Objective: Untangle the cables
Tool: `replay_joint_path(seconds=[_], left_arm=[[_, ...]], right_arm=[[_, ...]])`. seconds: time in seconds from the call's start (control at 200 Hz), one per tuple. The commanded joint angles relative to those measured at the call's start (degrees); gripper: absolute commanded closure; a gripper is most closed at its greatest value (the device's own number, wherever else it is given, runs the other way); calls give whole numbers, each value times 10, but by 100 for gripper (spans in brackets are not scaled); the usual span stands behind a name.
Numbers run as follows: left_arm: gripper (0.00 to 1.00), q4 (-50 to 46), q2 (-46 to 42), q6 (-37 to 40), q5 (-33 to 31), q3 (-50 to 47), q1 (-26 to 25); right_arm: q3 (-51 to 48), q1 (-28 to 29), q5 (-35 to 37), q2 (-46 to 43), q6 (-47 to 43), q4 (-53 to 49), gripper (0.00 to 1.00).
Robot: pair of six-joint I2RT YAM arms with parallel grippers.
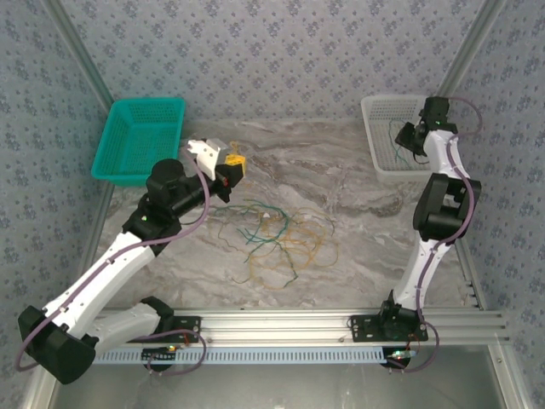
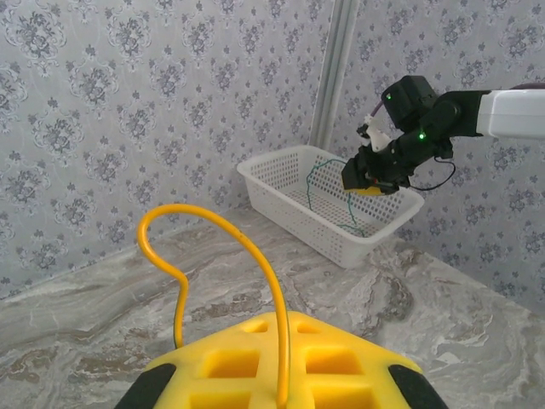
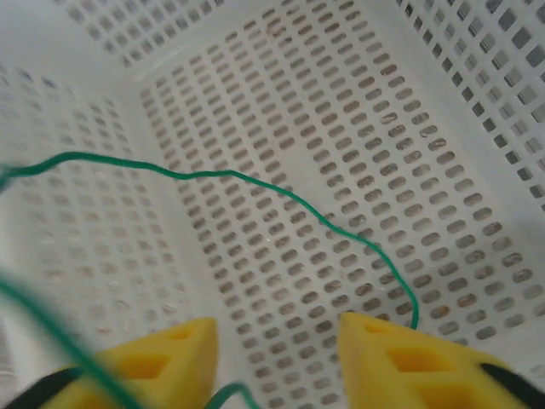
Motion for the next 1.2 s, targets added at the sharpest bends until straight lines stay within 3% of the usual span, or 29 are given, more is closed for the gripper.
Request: replay_joint_path(seconds=[0.0, 0.2, 0.23, 0.285, 0.525, 0.685, 0.79, 0.889, 0.969, 1.104, 1.194], left_arm=[[100, 11, 2, -4, 3, 5, -3], [100, 18, 14, -12, -4, 1, -3], [100, 18, 17, -13, -4, 1, -3], [100, 17, 23, -15, -4, 3, -3], [100, 13, 38, -17, 1, 26, -3], [100, 20, 46, -23, 8, 37, -2], [100, 32, 57, -33, 23, 50, -2], [100, 48, 67, -43, 51, 70, -2], [100, 58, 67, -51, 73, 89, -1], [100, 101, 56, -77, 105, 108, -1], [100, 126, 49, -99, 128, 113, -1]], right_arm=[[6, 8, 26, -24, -9, 3, 46], [-3, 20, 63, -89, -9, -12, 25], [-11, 25, 64, -104, -14, -11, 11], [-29, 36, 60, -136, -28, -4, 1], [-122, 79, 3, -277, -46, 16, 3], [-285, 172, -212, -389, -139, 132, 13], [-416, 261, -358, -432, -206, 234, 10], [-504, 335, -415, -446, -240, 328, 7], [-540, 375, -408, -438, -236, 396, 5], [-521, 437, -336, -395, -265, 410, 2], [-525, 449, -326, -359, -267, 475, 1]])
